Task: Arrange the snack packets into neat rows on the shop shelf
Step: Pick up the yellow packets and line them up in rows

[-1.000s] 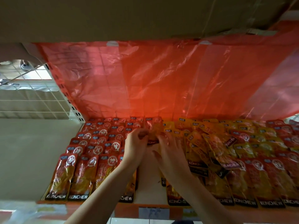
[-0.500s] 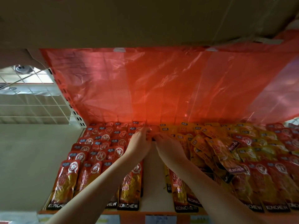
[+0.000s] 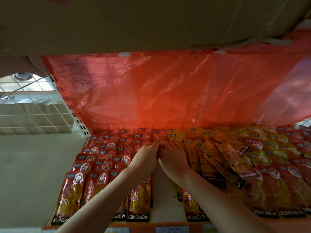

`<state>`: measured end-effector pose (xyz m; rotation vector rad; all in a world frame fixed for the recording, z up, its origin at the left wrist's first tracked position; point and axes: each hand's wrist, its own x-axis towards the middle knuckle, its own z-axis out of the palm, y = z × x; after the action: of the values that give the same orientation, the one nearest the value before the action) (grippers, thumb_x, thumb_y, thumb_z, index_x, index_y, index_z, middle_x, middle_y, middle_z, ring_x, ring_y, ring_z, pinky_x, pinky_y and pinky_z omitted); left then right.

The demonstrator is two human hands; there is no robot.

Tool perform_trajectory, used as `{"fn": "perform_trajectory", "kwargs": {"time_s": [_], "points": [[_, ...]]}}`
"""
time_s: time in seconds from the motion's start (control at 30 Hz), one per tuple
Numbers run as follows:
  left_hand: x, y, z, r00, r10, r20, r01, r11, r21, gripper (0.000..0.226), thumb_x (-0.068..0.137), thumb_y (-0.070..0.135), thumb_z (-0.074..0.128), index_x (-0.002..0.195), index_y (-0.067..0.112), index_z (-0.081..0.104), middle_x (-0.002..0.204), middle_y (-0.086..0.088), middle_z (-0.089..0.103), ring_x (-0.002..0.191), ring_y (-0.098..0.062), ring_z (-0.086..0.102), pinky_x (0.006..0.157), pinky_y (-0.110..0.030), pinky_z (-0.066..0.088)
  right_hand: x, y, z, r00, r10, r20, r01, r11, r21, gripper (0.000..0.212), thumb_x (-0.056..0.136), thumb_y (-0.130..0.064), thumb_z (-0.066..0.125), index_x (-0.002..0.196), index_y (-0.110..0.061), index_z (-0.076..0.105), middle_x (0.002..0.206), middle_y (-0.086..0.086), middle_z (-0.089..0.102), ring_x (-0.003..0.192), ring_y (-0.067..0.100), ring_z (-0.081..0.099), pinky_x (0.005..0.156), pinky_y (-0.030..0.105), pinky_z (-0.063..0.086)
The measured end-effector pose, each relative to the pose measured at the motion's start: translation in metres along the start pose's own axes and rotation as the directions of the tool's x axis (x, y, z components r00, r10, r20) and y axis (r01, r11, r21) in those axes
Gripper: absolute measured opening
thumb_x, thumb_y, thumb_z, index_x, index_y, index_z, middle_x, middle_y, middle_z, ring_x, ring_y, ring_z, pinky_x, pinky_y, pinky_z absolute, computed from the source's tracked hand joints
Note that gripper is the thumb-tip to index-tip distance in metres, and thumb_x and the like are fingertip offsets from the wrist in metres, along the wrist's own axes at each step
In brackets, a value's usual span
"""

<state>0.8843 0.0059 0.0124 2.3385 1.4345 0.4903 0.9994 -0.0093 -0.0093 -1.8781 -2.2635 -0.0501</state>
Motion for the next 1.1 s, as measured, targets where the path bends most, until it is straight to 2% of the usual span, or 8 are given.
{"fn": "perform_trajectory", "kwargs": {"time_s": [0.07, 0.17, 0.33, 0.53, 0.7, 0.8, 0.97, 1.1], "points": [[0.0, 0.002, -0.001, 0.999, -0.023, -0.03, 0.023, 1.0, -0.01, 0.034, 0.09, 0.004, 0.045, 0.123, 0.012, 0.05, 0.111, -0.008, 0.06, 0.097, -0.024, 0.061, 0.08, -0.036, 0.053, 0.001, 0.004, 0.002, 0.999, 0.012, -0.033, -0.012, 1.0, 0.0, 0.033, 0.069, -0.028, 0.076, 0.1, -0.016, 0.069, 0.091, 0.001, 0.065, 0.089, 0.02, 0.064, 0.08, 0.036, 0.049], [-0.002, 0.005, -0.005, 0.995, -0.08, -0.06, 0.082, 0.996, 0.02, 0.034, 0.094, 0.014, 0.041, 0.127, 0.016, 0.048, 0.116, -0.006, 0.058, 0.101, -0.024, 0.058, 0.081, -0.04, 0.052, 0.005, 0.009, 0.003, 0.999, -0.049, -0.012, 0.049, 0.998, 0.048, 0.042, 0.084, -0.031, 0.058, 0.123, -0.014, 0.056, 0.114, 0.003, 0.06, 0.11, 0.024, 0.055, 0.098, 0.04, 0.039], [-0.011, 0.01, -0.008, 0.987, -0.085, -0.137, 0.094, 0.993, 0.065, 0.038, 0.096, 0.02, 0.04, 0.133, 0.025, 0.044, 0.119, 0.001, 0.058, 0.105, -0.019, 0.056, 0.081, -0.033, 0.047, 0.006, 0.013, 0.003, 0.994, -0.105, 0.038, 0.106, 0.994, -0.034, 0.046, 0.091, -0.029, 0.05, 0.133, -0.011, 0.047, 0.127, 0.006, 0.053, 0.117, 0.028, 0.05, 0.103, 0.041, 0.031], [-0.037, 0.034, -0.009, 0.977, -0.045, -0.207, 0.021, 0.993, -0.116, 0.046, 0.088, 0.032, 0.035, 0.131, 0.021, 0.05, 0.108, 0.001, 0.061, 0.094, -0.019, 0.058, 0.071, -0.034, 0.05, -0.016, 0.027, -0.029, 0.997, 0.021, -0.08, -0.003, 0.974, 0.227, 0.028, 0.096, -0.029, 0.042, 0.117, -0.022, 0.059, 0.123, -0.003, 0.054, 0.115, 0.02, 0.05, 0.096, 0.036, 0.039], [-0.052, 0.049, 0.017, 0.988, -0.12, -0.096, 0.092, 0.962, -0.257, 0.032, 0.09, 0.013, 0.049, 0.122, 0.015, 0.051, 0.115, -0.001, 0.055, 0.096, -0.02, 0.056, 0.077, -0.038, 0.05, -0.073, 0.059, -0.044, 0.953, 0.183, -0.243, -0.065, 0.903, 0.425, 0.02, 0.088, -0.014, 0.055, 0.106, -0.012, 0.065, 0.1, -0.002, 0.065, 0.09, 0.012, 0.062, 0.079, 0.03, 0.054], [-0.054, 0.053, 0.034, 0.992, -0.125, -0.017, 0.114, 0.949, -0.293, 0.037, 0.09, 0.014, 0.054, 0.126, 0.015, 0.048, 0.117, -0.003, 0.053, 0.101, -0.021, 0.056, 0.083, -0.038, 0.049, -0.103, 0.066, -0.042, 0.936, 0.221, -0.275, -0.076, 0.888, 0.454, 0.021, 0.088, -0.014, 0.054, 0.105, -0.01, 0.065, 0.102, -0.001, 0.064, 0.098, 0.012, 0.061, 0.086, 0.029, 0.052], [-0.059, 0.063, 0.05, 0.981, -0.191, -0.009, 0.179, 0.933, -0.311, 0.022, 0.092, 0.023, 0.053, 0.112, 0.014, 0.051, 0.105, -0.001, 0.055, 0.09, -0.019, 0.055, 0.076, -0.032, 0.047, -0.131, 0.062, -0.021, 0.939, 0.21, -0.271, -0.071, 0.892, 0.446, 0.032, 0.095, -0.032, 0.045, 0.114, -0.013, 0.063, 0.115, -0.002, 0.059, 0.112, 0.013, 0.052, 0.095, 0.031, 0.044], [-0.058, 0.066, 0.053, 0.966, -0.256, 0.018, 0.246, 0.902, -0.354, 0.032, 0.09, 0.029, 0.057, 0.119, 0.018, 0.047, 0.107, 0.003, 0.056, 0.092, -0.015, 0.057, 0.078, -0.032, 0.051, -0.135, 0.058, -0.01, 0.946, 0.199, -0.254, -0.083, 0.91, 0.406, 0.043, 0.095, -0.045, 0.038, 0.113, -0.014, 0.063, 0.119, -0.001, 0.057, 0.112, 0.017, 0.052, 0.094, 0.035, 0.042]]}}
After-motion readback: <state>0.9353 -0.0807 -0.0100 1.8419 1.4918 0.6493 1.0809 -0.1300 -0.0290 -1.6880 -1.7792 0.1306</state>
